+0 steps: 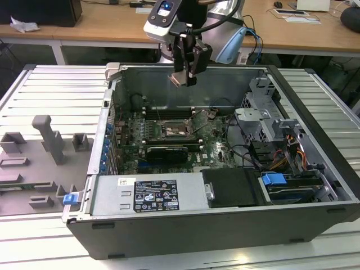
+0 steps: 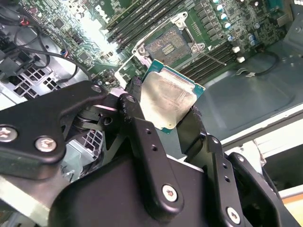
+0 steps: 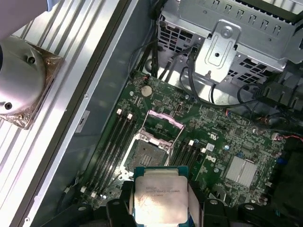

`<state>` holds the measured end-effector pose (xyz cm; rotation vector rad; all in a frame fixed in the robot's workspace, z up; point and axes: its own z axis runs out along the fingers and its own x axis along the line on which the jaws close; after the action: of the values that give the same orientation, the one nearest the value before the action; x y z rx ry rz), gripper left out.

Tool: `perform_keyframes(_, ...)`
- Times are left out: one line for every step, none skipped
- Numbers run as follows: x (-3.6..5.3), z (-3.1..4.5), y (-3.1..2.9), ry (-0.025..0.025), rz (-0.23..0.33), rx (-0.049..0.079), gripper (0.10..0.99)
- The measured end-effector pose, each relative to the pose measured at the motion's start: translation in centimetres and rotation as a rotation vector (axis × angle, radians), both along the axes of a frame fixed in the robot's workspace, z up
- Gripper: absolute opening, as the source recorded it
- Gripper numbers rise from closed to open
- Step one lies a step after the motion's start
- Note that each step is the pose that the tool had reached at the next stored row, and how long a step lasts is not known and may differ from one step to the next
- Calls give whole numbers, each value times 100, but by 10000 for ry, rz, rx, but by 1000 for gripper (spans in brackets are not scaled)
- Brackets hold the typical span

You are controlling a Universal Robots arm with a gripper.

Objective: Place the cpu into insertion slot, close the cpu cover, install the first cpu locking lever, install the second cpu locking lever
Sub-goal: 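Place the cpu into insertion slot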

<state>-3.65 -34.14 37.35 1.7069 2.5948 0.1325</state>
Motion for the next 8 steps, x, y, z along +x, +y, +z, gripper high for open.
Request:
perform_keyframes(0,-2,0,0,-104,1,541)
perform_keyframes(0,-3,0,2,-192,0,541)
perform_keyframes(0,-3,0,3,-275,0,541)
perform_keyframes(0,-4,0,4,-320,0,541)
perform_keyframes(0,-4,0,4,-355,0,541)
perform_keyframes(0,-5,0,4,-421,0,541)
perform_keyframes(0,-6,0,4,-471,1,541)
perform_keyframes(0,-6,0,4,-510,0,541)
